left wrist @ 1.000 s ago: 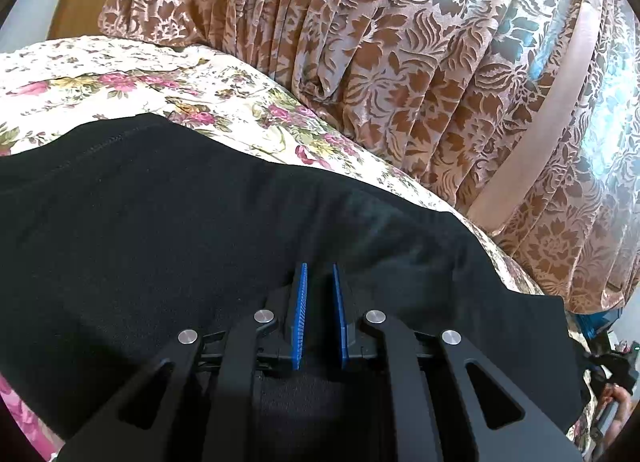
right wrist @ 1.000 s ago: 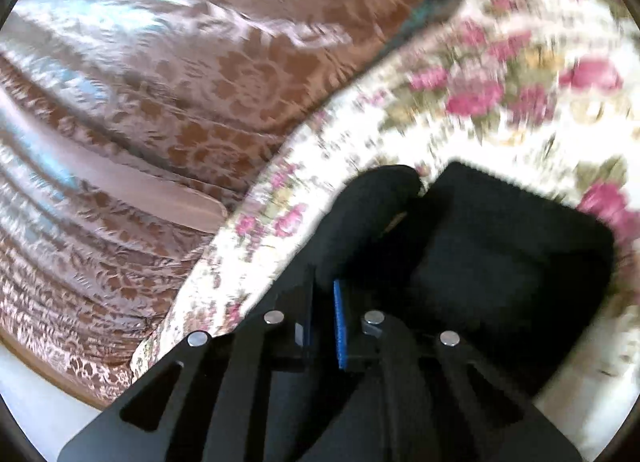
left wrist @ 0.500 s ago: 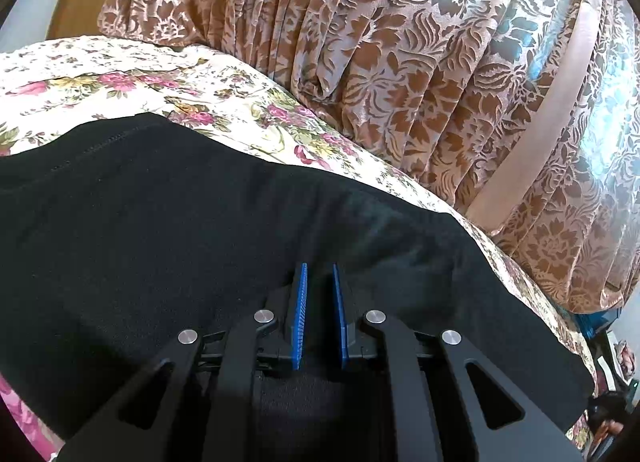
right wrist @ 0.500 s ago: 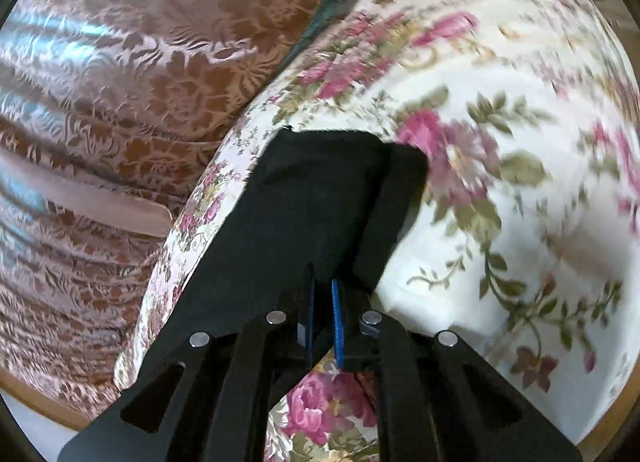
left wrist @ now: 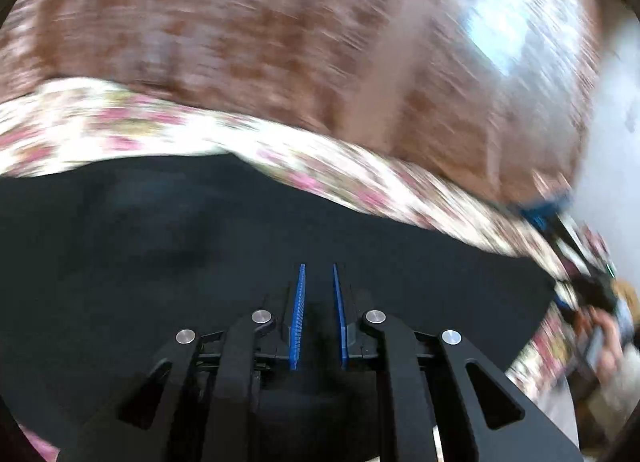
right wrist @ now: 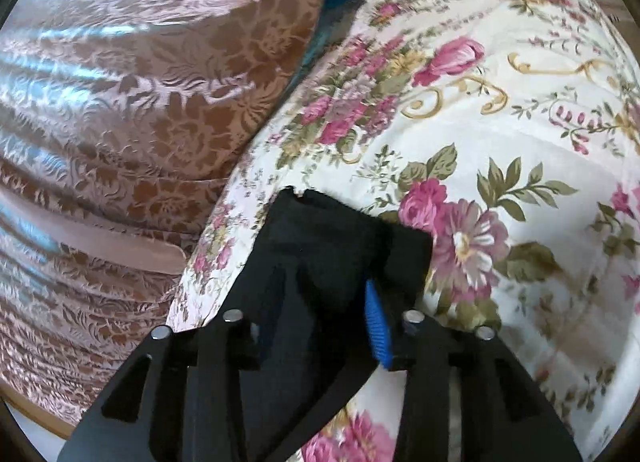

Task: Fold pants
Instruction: 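Fold the held edge with the right gripper over the pants held by the left gripper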

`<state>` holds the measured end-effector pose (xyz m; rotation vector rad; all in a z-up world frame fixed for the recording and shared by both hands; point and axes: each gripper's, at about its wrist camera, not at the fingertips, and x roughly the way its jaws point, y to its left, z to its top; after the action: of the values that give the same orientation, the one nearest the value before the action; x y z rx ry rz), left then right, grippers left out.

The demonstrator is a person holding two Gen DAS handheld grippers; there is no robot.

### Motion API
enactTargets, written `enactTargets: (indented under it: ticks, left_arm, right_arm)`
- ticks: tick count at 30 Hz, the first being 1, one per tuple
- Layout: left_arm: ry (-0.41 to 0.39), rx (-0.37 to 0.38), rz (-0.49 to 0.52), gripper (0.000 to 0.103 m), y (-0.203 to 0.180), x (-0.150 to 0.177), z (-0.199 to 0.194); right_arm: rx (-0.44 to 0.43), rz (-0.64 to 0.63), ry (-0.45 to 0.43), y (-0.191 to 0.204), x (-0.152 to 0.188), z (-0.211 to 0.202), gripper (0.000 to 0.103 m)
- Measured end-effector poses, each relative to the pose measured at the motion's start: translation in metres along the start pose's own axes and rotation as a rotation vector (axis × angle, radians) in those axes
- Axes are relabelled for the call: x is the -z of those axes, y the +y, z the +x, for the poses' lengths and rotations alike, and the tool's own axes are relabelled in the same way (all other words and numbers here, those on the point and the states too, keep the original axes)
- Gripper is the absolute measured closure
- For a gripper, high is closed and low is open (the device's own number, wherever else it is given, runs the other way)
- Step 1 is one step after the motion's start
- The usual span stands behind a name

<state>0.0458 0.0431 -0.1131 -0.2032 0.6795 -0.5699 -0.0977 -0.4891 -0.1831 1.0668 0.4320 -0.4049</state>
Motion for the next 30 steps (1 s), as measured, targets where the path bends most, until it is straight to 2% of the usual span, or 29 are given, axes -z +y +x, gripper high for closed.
enactTargets:
  ticks: [3, 5, 8, 11, 12, 15, 17, 18, 20, 22, 25, 26, 28, 30]
  left_arm:
    - [0.083, 0.047, 0.069, 0.092, -0.032, 0.003, 0.032]
    - [0.152, 0.053, 0.086, 0.092, -0.041, 0.008, 0.049]
    - [0.172, 0.058, 0.090, 0.092, -0.046, 0.015, 0.051]
    - [0.186, 0.083, 0.075, 0.092, -0.042, 0.016, 0.052]
    - [0.185, 0.087, 0.077, 0.092, -0.043, 0.017, 0.051]
    - [0.185, 0.098, 0.051, 0.092, -0.043, 0.015, 0.046]
    - [0.187, 0.109, 0.010, 0.092, -0.041, 0.018, 0.035]
    - [0.187, 0.112, -0.013, 0.092, -0.038, 0.016, 0.033]
    - [0.166, 0.101, -0.056, 0.092, -0.031, 0.011, 0.024]
    - [0.133, 0.074, -0.091, 0.091, -0.022, 0.006, 0.016]
    - [0.105, 0.022, -0.135, 0.091, -0.007, -0.001, 0.009]
    - [0.108, -0.004, -0.150, 0.091, -0.002, -0.003, 0.009]
    - [0.114, -0.042, -0.190, 0.091, 0.011, -0.007, 0.009]
    - [0.117, -0.058, -0.214, 0.091, 0.019, -0.013, 0.008]
  right_arm:
    - [0.010, -0.004, 0.017, -0.001, -0.003, -0.001, 0.092]
    - [0.009, -0.014, 0.009, 0.000, -0.004, -0.012, 0.094]
    - [0.016, -0.048, -0.010, 0.000, -0.004, -0.025, 0.094]
    - [0.065, -0.066, 0.024, -0.009, 0.001, -0.014, 0.093]
    - [0.077, -0.055, 0.029, -0.013, 0.005, -0.011, 0.092]
    - [0.103, -0.099, -0.006, -0.001, 0.006, -0.018, 0.076]
    - [0.150, -0.163, -0.075, 0.014, 0.005, -0.032, 0.063]
    - [0.174, -0.208, -0.138, 0.024, 0.006, -0.043, 0.058]
    - [0.191, -0.285, -0.202, 0.041, 0.008, -0.055, 0.058]
    - [0.197, -0.382, -0.219, 0.062, 0.013, -0.056, 0.055]
    - [0.154, -0.497, -0.145, 0.085, 0.030, -0.035, 0.048]
    - [0.138, -0.542, -0.087, 0.094, 0.038, -0.020, 0.047]
    - [0.146, -0.608, -0.009, 0.109, 0.051, 0.004, 0.047]
    - [0.167, -0.670, 0.030, 0.123, 0.062, 0.024, 0.047]
